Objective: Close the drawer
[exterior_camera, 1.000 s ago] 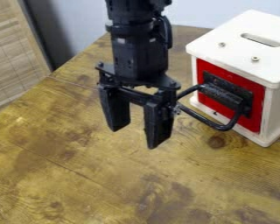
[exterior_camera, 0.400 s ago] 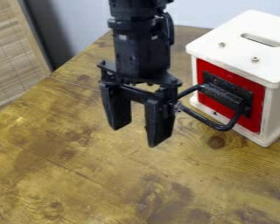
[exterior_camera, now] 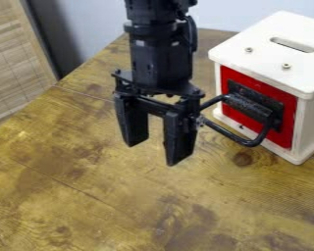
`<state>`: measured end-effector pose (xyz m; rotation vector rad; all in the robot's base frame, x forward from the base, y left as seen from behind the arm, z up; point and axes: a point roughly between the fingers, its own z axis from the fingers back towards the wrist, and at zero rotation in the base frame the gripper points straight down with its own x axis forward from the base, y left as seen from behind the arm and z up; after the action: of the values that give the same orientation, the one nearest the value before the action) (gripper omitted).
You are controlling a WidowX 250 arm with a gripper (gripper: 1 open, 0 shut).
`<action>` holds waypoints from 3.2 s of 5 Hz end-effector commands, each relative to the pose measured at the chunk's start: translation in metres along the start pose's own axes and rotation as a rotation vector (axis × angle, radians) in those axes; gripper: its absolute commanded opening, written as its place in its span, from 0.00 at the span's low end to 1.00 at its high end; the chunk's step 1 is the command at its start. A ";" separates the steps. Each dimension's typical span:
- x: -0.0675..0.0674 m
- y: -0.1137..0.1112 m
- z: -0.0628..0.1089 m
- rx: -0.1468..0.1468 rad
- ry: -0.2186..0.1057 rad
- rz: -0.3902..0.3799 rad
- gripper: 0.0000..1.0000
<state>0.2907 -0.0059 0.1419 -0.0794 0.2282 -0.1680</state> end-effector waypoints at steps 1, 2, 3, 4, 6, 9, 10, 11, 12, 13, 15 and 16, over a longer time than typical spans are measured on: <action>0.001 0.006 0.016 -0.010 -0.053 0.014 1.00; 0.007 0.007 0.013 -0.010 -0.054 0.015 1.00; 0.014 0.007 0.010 -0.011 -0.057 0.014 1.00; 0.021 0.008 0.007 -0.012 -0.059 0.017 1.00; 0.039 0.010 0.003 -0.010 -0.076 0.020 1.00; 0.069 0.013 -0.004 -0.007 -0.105 0.032 1.00; 0.079 0.014 -0.007 -0.008 -0.111 0.034 1.00; 0.090 0.016 -0.011 -0.009 -0.119 0.040 1.00; 0.092 0.016 -0.016 -0.009 -0.129 0.042 1.00; 0.089 0.015 -0.021 -0.011 -0.136 0.044 1.00; 0.089 0.016 -0.028 -0.006 -0.163 0.044 1.00; 0.091 0.016 -0.031 -0.004 -0.174 0.038 1.00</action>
<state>0.3691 -0.0060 0.0627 -0.0917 0.1366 -0.1163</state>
